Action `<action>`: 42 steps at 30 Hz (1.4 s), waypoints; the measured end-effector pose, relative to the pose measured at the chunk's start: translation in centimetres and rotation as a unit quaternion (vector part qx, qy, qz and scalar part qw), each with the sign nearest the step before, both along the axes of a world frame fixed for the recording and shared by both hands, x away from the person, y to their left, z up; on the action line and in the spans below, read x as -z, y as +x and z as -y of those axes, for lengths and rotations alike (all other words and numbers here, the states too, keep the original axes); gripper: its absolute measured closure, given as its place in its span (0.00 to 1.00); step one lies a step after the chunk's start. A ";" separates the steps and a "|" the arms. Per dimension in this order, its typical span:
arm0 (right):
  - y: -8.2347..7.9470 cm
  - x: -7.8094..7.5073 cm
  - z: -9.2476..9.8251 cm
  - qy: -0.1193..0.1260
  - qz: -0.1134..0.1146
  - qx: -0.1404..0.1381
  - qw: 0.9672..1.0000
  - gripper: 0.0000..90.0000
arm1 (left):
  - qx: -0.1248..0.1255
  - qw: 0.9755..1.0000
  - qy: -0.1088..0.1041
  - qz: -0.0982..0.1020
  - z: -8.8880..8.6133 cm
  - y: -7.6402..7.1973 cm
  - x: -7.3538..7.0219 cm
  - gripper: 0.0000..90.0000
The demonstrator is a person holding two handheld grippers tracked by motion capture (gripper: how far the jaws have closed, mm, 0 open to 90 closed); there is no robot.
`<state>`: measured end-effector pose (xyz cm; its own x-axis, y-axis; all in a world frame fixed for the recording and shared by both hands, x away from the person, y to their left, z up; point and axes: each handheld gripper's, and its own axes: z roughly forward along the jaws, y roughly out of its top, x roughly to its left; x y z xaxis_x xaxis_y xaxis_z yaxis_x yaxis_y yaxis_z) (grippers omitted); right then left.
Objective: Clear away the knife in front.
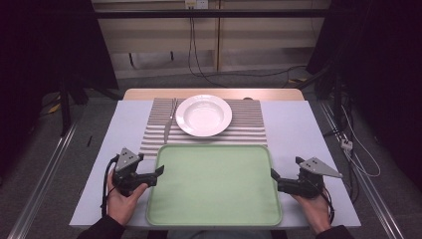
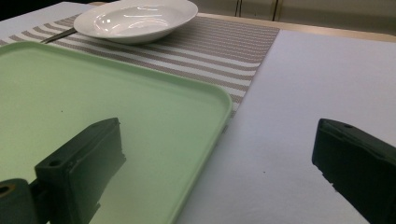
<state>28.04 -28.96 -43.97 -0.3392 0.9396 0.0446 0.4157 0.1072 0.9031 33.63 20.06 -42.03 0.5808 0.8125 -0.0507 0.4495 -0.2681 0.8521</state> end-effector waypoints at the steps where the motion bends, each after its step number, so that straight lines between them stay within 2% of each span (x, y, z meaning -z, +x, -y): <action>1: 0.0 0.0 0.0 0.001 0.000 0.000 1.000 0.02 | 0.001 1.000 -0.001 -0.001 0.0 0.0 0.0 0.17; 5: -0.1 0.0 0.0 0.004 0.001 -0.003 1.000 0.02 | 0.003 1.000 -0.002 -0.010 -0.1 0.0 -0.1 0.16; 6: 0.0 0.0 0.0 0.004 0.001 -0.004 1.000 0.02 | 0.007 1.000 -0.006 -0.018 -0.1 0.1 -0.1 0.16; 14: 0.1 0.1 0.0 0.009 -0.003 -0.008 1.000 0.02 | 0.005 1.000 -0.004 -0.023 0.0 0.4 -0.1 0.13; 17: 0.1 0.1 0.1 0.009 -0.002 -0.008 1.000 0.02 | -0.001 1.000 0.014 -0.024 0.3 0.8 -0.3 0.16; 22: 0.0 0.1 0.0 0.011 -0.003 -0.010 1.000 0.01 | 0.006 0.999 0.021 -0.027 0.6 1.4 -0.4 0.15; 24: 0.1 0.2 -0.1 0.006 -0.006 -0.012 1.000 0.01 | 0.011 0.999 0.023 -0.023 0.6 1.7 -0.4 0.18; 26: 0.1 0.2 -0.2 0.008 -0.009 -0.014 1.000 0.01 | 0.018 0.999 0.008 -0.038 0.4 2.2 -0.5 0.16; 30: 0.1 0.2 -0.2 0.007 -0.009 -0.013 1.000 0.01 | 0.010 0.999 0.014 -0.032 0.6 2.5 -0.9 0.23; 33: 0.2 0.2 -0.2 0.007 -0.008 -0.013 1.000 0.01 | 0.011 1.000 0.007 -0.028 0.8 2.9 -1.2 0.25; 34: 0.2 0.2 -0.2 0.007 -0.008 -0.013 1.000 0.01 | 0.015 0.999 0.001 -0.031 1.0 3.4 -1.5 0.25; 38: 0.2 0.2 -0.1 0.009 -0.009 -0.012 1.000 0.01 | 0.017 0.999 0.001 -0.030 1.3 4.1 -1.7 0.23; 39: 0.2 0.2 0.0 0.009 -0.009 -0.011 1.000 0.01 | 0.018 0.999 -0.003 -0.035 1.4 4.6 -1.7 0.21; 42: 0.2 0.2 0.0 0.011 -0.009 -0.012 1.000 0.01 | 0.025 0.999 0.002 -0.037 1.3 5.3 -1.7 0.18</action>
